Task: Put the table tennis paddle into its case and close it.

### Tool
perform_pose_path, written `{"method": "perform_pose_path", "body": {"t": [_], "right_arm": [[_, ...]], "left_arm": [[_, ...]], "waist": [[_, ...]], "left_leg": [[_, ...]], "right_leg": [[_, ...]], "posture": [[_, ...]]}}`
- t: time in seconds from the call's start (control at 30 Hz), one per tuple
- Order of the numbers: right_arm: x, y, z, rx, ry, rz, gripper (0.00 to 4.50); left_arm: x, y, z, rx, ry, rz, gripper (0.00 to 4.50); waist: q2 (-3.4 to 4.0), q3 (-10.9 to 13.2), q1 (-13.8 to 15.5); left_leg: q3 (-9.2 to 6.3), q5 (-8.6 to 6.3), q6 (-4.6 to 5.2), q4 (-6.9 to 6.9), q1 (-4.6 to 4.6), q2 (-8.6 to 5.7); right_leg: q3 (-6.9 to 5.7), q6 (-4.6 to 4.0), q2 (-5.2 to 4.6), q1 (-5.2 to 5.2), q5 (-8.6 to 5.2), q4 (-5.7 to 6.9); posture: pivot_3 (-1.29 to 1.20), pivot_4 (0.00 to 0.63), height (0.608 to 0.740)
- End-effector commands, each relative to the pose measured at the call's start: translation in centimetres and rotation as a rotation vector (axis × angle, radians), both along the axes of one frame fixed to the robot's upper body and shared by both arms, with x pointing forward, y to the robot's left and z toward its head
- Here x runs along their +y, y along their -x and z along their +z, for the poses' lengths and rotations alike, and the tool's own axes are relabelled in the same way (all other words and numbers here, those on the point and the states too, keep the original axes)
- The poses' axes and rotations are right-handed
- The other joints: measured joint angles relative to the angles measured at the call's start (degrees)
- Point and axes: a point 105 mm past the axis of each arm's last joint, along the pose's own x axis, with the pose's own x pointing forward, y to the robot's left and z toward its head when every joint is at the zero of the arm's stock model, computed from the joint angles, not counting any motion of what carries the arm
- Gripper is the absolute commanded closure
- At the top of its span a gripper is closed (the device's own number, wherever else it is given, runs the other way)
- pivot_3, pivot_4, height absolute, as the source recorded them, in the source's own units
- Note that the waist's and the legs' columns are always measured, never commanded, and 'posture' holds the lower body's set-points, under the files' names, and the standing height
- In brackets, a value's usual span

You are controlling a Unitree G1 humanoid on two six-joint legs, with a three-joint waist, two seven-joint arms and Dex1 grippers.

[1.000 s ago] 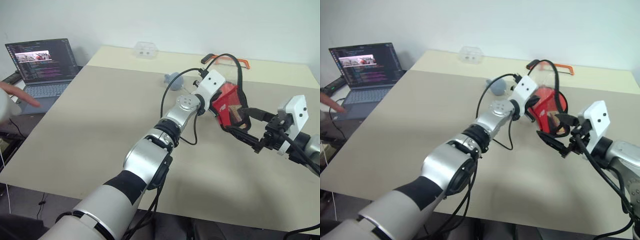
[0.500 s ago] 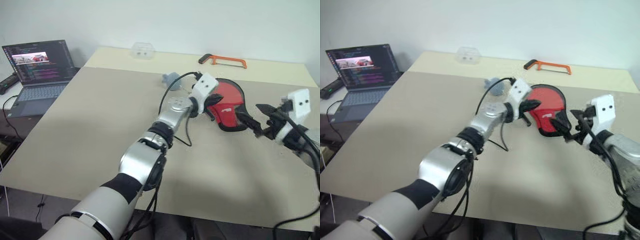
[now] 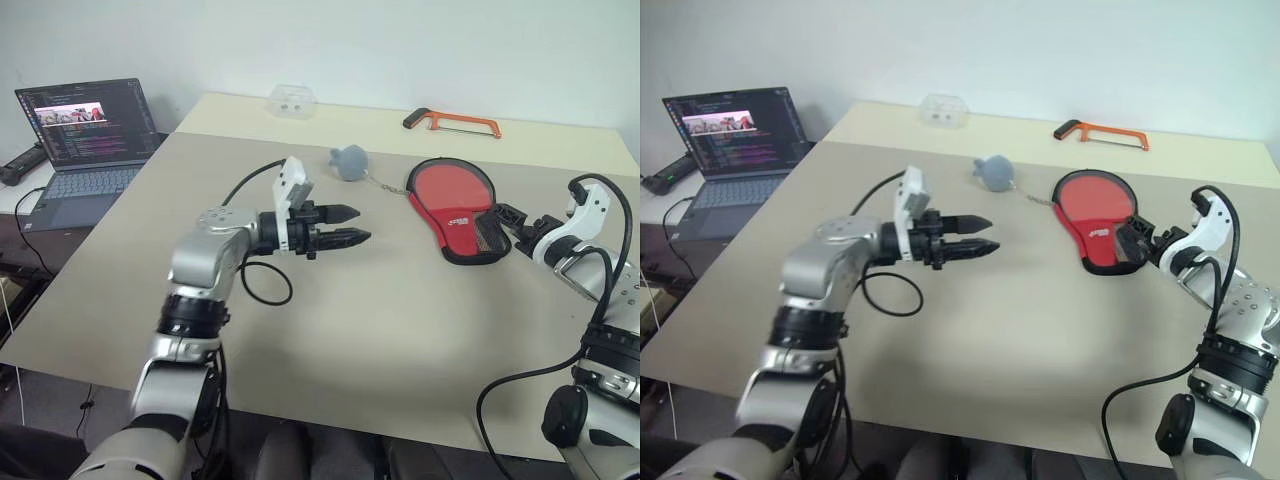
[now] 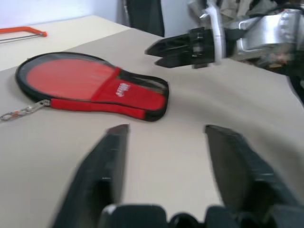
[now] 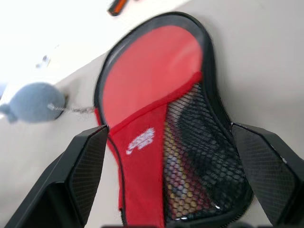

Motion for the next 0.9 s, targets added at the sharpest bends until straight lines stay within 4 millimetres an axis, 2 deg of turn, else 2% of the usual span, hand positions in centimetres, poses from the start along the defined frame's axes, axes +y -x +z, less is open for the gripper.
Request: {"method": "perform_pose_path", "body": {"t": [0.03,0.07,0.2,0.4,0.73,0.9], "right_arm": [[-0.8,-0.2,0.7,-0.015,-0.038,-0.033,0.00],[-0.9,-0.3,0.6,-0.010,-0.059,-0.038,0.00],[-1.2,-0.8,0.0,0.031,-0.080,-0.056,0.00],[-0.2,-1.2,-1.0,0.073,-0.115,-0.027,0.00],[0.4,-0.4,-2.3,0.110,-0.132,-0.011,0.00],[1.6,0.1,-2.6,0.104,-0.177,0.013,0.00]], "left_arm": [[0.7,1.7,0.7,-0.016,0.009,0.018,0.29],[1.0,2.0,0.6,-0.018,-0.003,0.032,0.02],[1.8,2.2,0.1,-0.072,-0.048,0.118,0.02],[1.8,2.6,-0.4,-0.070,-0.060,0.132,0.02],[1.6,2.6,-0.6,-0.063,-0.071,0.118,0.02],[1.5,2.4,-0.8,-0.064,-0.077,0.111,0.02]], "waist": [[0.00,0.0,-0.1],[0.00,0.0,-0.1],[0.00,0.0,-0.1],[0.00,0.0,-0.1],[0.00,0.0,-0.1],[0.00,0.0,-0.2]], "left_leg": [[0.00,0.00,0.00,0.00,0.00,-0.02],[0.00,0.00,0.00,0.00,0.00,-0.04],[0.00,0.00,0.01,0.00,0.00,-0.04],[0.01,-0.01,0.01,-0.01,0.00,-0.06],[0.02,-0.01,0.01,-0.03,0.00,-0.06],[0.02,-0.01,0.01,-0.04,0.00,-0.05]], "right_leg": [[0.00,0.00,0.02,0.00,0.00,0.02],[0.01,0.00,0.02,0.00,0.00,0.03],[0.03,0.00,0.03,-0.01,0.00,0.03],[0.04,0.00,0.04,-0.01,0.00,0.00],[0.04,0.00,0.05,-0.01,0.00,-0.02],[0.05,0.00,0.06,-0.02,0.00,-0.03]], "posture": [[0.00,0.150,0.740],[0.00,0.150,0.740],[0.00,0.150,0.740],[0.00,0.150,0.740],[0.00,0.150,0.740],[0.00,0.150,0.740]]}}
